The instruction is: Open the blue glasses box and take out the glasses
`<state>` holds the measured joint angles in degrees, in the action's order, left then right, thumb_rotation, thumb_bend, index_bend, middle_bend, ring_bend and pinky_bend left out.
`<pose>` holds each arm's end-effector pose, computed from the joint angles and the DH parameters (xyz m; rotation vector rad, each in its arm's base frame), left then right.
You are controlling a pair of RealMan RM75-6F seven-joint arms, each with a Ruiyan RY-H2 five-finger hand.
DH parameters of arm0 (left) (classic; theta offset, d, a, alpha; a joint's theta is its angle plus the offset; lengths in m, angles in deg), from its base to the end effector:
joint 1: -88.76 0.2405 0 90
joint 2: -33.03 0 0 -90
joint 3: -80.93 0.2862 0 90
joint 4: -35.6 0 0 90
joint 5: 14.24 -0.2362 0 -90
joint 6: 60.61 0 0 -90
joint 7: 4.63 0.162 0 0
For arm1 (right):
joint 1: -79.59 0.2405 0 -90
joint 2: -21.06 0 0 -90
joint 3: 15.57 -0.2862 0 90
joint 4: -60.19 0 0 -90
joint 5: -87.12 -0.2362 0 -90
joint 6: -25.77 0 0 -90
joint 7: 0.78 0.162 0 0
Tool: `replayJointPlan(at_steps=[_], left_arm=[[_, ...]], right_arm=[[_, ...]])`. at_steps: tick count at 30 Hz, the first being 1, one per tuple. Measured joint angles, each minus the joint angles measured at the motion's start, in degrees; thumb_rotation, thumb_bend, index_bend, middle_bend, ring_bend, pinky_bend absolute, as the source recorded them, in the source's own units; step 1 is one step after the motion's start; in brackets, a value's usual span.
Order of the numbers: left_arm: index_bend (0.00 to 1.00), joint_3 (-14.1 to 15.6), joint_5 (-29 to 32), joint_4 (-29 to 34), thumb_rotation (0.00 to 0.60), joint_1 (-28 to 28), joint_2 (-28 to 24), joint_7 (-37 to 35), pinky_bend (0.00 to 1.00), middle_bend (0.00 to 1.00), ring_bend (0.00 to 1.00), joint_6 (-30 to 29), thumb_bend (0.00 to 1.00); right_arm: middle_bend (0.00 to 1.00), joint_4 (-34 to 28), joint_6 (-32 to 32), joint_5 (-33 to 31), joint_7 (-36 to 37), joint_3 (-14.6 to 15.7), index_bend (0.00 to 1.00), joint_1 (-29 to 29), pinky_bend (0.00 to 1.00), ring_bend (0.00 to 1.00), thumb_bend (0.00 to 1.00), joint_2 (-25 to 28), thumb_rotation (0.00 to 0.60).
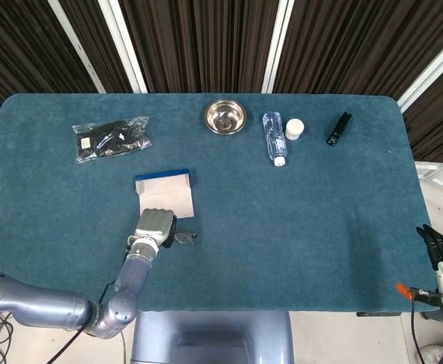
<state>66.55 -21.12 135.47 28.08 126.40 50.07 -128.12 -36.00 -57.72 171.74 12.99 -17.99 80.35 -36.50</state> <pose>-0.0934 0.3638 -0.0862 -1.8089 -1.1969 -0.4201 -0.3616 -0.1757 0.1783 1.2571 -1.1215 0.9681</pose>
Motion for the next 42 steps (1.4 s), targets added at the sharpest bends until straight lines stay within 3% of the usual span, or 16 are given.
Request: replayJointPlan(at_steps=[21,24,26,31,34,37,42], left_arm=[[0.35,1.73,-5.15,-0.39,0.6,0.42,-0.8,-2.13,1.0,1.0,1.0,0.26,0.16],[0.33,2.26,-8.22,0.27,0.6,0.91,-1.3,-3.05,1.0,0.92,0.94,-0.02,0.16],[0.28,2.74,-11.45,1.15,0.6,1.52,-1.89,-4.15,0.93,0.8,0.83,-0.4,0.16],[0.08,5.16,-22.87,3.8,0.6,4.01,-4.0,-7.4,0.44,0.31,0.3,-2.64,0.14],[0.01,8.16,-32.35,5.43,0.6,6.5,-5.9,-9.82,0.18,0.07,0.06,-4.98,0.09],[0.0,12.2,-42.48,6.43,0.6,9.85,-8.06,-12.84,0.07,0.0,0.0,-7.99,0.04],[0.0,20.97,-57.72,5.97,0.6,18.4,-12.14,-18.46,0.03,0.0,0.0,-15.82,0.04]], right_arm=[[0.0,-0.03,-0.03,-0.01,-0.14,0.02,0.0,-0.02,0.2,0.0,0.2,0.05,0.6],[0.0,0.06,-0.06,0.04,-0.15,0.03,0.0,-0.03,0.2,0.0,0.2,0.01,0.6],[0.0,0.1,-0.11,0.02,-0.19,0.0,0.0,-0.04,0.2,0.0,0.2,-0.01,0.6],[0.0,0.22,-0.13,-0.07,-0.52,-0.07,0.0,-0.01,0.2,0.0,0.2,-0.16,0.6],[0.0,0.38,-0.31,0.05,-0.94,-0.1,0.0,-0.01,0.2,0.0,0.2,-0.27,0.6],[0.0,0.75,-0.77,0.49,-1.63,-0.11,0.0,-0.02,0.2,0.0,0.18,-0.46,0.6],[0.0,1.92,-2.73,1.21,-3.47,-0.54,0.0,-0.2,0.2,0.0,0.16,-1.33,0.6]])
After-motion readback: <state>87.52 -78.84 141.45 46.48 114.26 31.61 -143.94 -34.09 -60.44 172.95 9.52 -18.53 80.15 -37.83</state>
